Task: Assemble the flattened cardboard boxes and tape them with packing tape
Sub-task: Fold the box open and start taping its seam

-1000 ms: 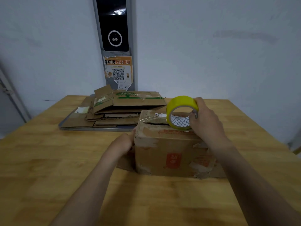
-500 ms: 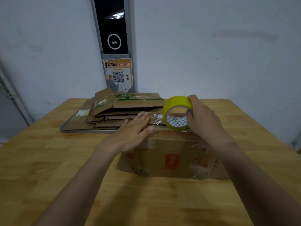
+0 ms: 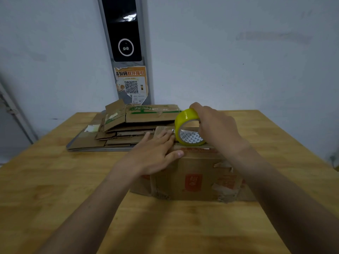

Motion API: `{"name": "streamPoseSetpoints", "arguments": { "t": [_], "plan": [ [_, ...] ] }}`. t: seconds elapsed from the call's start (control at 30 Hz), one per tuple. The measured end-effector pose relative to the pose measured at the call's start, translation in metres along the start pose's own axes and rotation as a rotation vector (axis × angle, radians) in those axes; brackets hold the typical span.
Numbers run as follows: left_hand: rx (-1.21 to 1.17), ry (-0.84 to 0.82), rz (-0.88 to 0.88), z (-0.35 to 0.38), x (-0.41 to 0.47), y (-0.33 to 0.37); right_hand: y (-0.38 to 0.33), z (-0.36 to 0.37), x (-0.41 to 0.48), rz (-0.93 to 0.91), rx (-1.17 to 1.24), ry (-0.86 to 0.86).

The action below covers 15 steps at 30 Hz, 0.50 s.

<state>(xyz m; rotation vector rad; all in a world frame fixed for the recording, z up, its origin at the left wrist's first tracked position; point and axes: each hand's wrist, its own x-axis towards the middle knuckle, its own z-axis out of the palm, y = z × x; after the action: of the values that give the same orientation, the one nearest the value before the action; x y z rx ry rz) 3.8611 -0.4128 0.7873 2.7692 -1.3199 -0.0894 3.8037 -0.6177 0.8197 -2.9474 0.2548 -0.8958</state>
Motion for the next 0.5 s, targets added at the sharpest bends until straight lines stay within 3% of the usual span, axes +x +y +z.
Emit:
{"name": "streamPoseSetpoints", "arguments": {
  "t": [0.17, 0.33, 0.5],
  "plan": [
    [-0.056, -0.008, 0.02, 0.0, 0.004, 0.011, 0.005, 0.006, 0.002, -0.004, 0.025, 0.034],
    [-0.068, -0.002, -0.031, 0.004, 0.0, 0.008, 0.022, 0.018, -0.015, 0.181, 0.583, -0.043],
    [-0.038, 0.007, -0.097, 0.006, 0.005, 0.014, 0.021, 0.015, -0.014, 0.189, 0.516, -0.088]
  ]
}}
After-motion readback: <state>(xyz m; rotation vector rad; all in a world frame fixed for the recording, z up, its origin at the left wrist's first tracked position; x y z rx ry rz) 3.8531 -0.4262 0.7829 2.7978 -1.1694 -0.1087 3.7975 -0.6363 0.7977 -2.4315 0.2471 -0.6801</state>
